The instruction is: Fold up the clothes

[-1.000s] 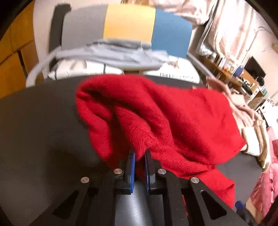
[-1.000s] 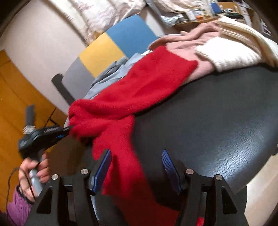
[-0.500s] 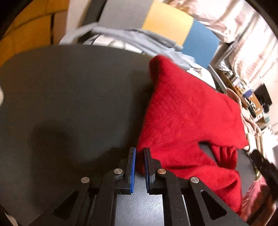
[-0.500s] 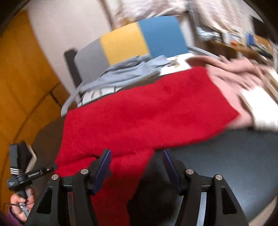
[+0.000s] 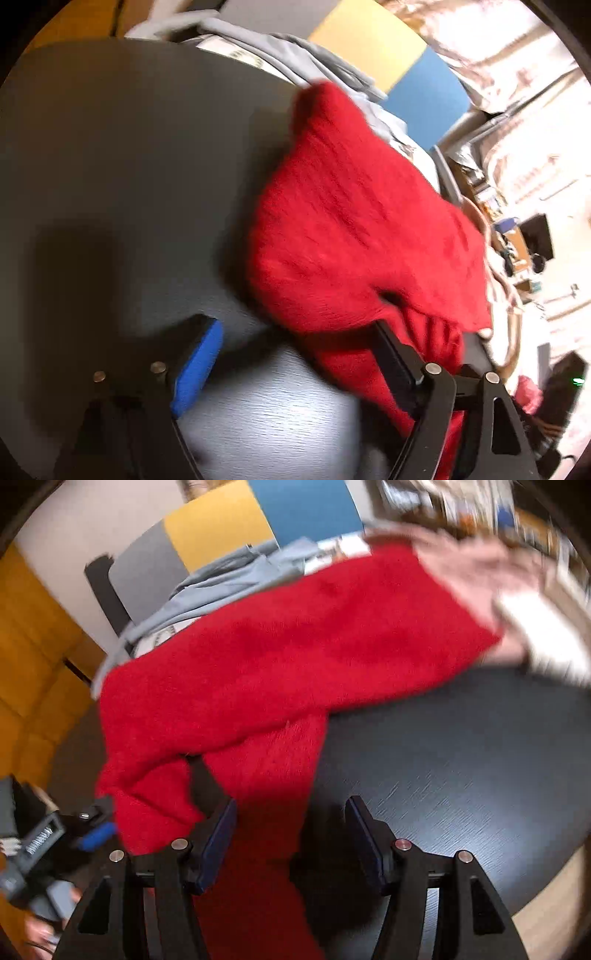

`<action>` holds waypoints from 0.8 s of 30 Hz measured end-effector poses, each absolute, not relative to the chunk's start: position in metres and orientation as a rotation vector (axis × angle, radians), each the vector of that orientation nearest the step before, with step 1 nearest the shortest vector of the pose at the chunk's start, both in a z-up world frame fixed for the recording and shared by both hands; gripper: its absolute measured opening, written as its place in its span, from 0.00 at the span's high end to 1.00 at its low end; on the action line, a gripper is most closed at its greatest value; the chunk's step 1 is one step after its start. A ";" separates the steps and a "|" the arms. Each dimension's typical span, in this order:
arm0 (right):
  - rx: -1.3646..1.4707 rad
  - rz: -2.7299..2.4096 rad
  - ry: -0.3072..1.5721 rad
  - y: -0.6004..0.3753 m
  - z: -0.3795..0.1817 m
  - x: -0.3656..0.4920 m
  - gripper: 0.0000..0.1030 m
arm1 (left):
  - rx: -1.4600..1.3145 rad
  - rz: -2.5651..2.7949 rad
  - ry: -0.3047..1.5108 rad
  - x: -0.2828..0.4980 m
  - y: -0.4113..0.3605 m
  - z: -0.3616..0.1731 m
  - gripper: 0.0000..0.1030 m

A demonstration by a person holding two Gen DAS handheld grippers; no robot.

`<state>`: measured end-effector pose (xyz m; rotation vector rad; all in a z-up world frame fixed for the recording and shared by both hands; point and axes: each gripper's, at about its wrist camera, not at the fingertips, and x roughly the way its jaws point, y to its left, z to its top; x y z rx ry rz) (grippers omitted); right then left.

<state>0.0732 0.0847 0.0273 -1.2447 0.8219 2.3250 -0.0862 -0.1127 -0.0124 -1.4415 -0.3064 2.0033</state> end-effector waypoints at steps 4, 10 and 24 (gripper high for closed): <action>-1.223 2.320 0.975 0.087 0.013 0.072 0.39 | -1.476 1.911 -0.370 -0.081 -0.097 -0.011 0.16; -1.181 2.407 0.922 0.083 0.012 0.055 0.79 | -1.424 2.086 -0.033 -0.073 -0.055 -0.006 0.47; -1.056 2.299 0.615 0.162 0.055 0.117 0.87 | -1.256 2.189 0.215 -0.147 -0.123 0.056 0.89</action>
